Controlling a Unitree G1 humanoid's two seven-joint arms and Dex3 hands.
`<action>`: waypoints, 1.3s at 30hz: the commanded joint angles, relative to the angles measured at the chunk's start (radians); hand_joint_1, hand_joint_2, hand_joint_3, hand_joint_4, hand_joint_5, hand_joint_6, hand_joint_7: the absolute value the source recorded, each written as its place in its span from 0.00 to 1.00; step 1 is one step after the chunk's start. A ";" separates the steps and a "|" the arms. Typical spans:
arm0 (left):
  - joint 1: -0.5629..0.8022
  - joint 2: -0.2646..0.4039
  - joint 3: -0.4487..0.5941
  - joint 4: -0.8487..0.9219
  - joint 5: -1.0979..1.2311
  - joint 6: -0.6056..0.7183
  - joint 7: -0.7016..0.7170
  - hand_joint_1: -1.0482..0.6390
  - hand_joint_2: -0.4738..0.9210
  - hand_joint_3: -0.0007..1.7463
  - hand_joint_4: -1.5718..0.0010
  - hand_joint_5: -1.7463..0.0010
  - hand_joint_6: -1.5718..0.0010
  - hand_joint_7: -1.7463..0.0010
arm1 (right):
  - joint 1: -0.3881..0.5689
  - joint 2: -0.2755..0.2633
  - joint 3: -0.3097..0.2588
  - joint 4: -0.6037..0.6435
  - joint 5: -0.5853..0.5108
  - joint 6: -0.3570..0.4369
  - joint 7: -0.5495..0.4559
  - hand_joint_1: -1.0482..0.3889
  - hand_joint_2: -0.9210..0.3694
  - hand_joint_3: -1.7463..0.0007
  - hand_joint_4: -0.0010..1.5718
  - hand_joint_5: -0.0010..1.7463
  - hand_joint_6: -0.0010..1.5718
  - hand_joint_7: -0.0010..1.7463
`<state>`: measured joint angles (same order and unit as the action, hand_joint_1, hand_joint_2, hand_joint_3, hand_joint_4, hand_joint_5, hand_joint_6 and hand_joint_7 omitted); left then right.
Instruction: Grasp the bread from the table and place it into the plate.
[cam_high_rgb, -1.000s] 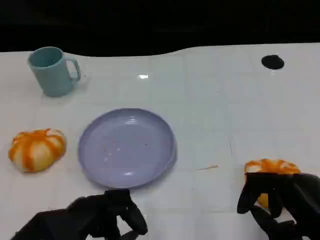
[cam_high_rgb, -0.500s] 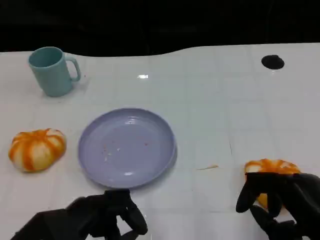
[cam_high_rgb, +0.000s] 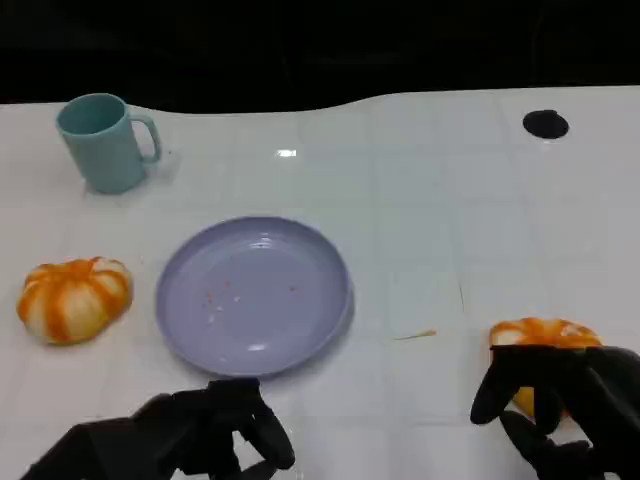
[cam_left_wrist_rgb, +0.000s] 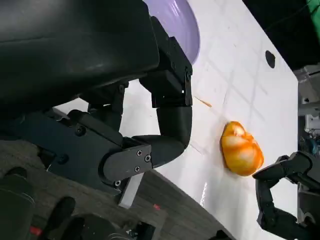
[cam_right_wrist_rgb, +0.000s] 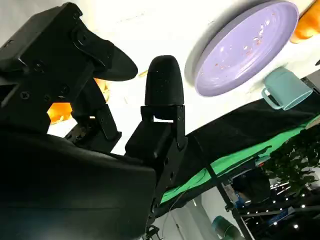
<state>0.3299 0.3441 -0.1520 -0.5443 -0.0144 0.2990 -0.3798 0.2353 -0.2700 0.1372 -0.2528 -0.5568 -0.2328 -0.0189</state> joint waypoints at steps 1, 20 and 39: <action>0.002 0.008 0.004 0.000 -0.004 -0.001 -0.004 0.43 0.92 0.41 0.61 0.00 0.62 0.18 | 0.008 0.003 -0.014 -0.034 0.002 0.021 -0.005 0.70 0.51 0.31 0.57 0.93 0.60 0.55; -0.009 0.008 0.002 0.002 0.001 0.009 -0.004 0.43 0.92 0.41 0.60 0.00 0.62 0.18 | 0.005 -0.055 -0.009 -0.329 -0.358 0.348 0.264 0.49 0.15 0.87 0.26 0.36 0.40 0.02; -0.002 0.003 0.003 0.008 -0.011 0.000 -0.006 0.43 0.92 0.40 0.60 0.00 0.62 0.18 | -0.040 -0.088 0.022 -0.300 -0.524 0.418 0.464 0.32 0.03 1.00 0.05 0.24 0.19 0.00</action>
<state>0.3265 0.3424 -0.1544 -0.5370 -0.0132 0.3039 -0.3797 0.2058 -0.3514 0.1496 -0.5788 -1.0682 0.1801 0.4482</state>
